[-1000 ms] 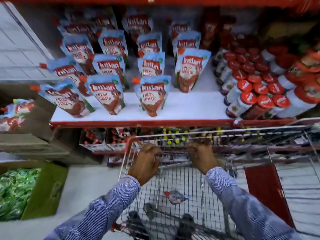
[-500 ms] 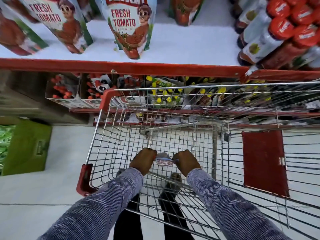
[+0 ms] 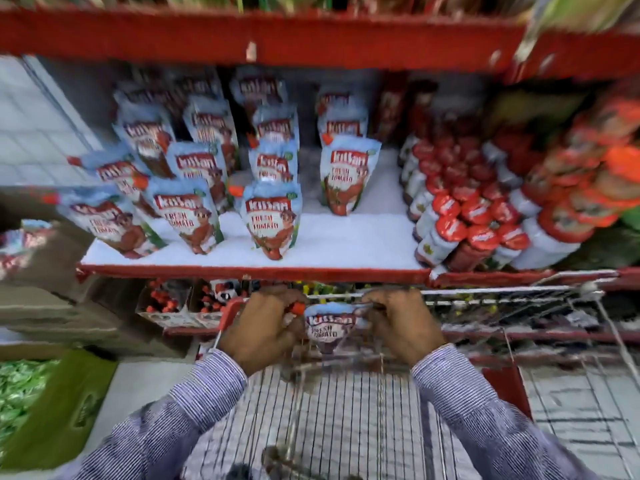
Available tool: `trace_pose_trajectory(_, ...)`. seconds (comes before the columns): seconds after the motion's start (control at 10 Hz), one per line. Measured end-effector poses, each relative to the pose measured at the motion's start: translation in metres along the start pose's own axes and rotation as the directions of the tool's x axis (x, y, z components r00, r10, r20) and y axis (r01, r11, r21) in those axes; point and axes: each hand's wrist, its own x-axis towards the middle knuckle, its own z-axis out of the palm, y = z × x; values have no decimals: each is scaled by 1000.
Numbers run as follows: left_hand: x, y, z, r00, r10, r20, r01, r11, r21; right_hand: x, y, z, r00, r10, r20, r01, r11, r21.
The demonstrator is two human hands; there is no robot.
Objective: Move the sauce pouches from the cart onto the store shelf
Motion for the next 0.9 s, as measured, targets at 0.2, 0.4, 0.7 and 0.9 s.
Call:
trace_pose_trajectory(0.2, 67, 47, -77, 966, 108, -236, -94, 993, 68, 65, -25, -74, 961, -110, -254, 112, 994, -10)
trace_pose_trajectory(0.4, 131, 57, -85, 968, 39, -246, -16, 995, 94, 117, -17, -94, 954, -85, -289, 72, 996, -54)
trace_pose_trajectory(0.7, 169, 53, -64, 978, -18, -209, 38, 995, 95, 154, 3, -82, 965, 58, -255, -50, 998, 37)
trace_pose_trajectory(0.9, 168, 53, -76, 981, -20, -195, 40, 994, 101, 151, 0, -89, 973, 68, -222, -44, 993, 110)
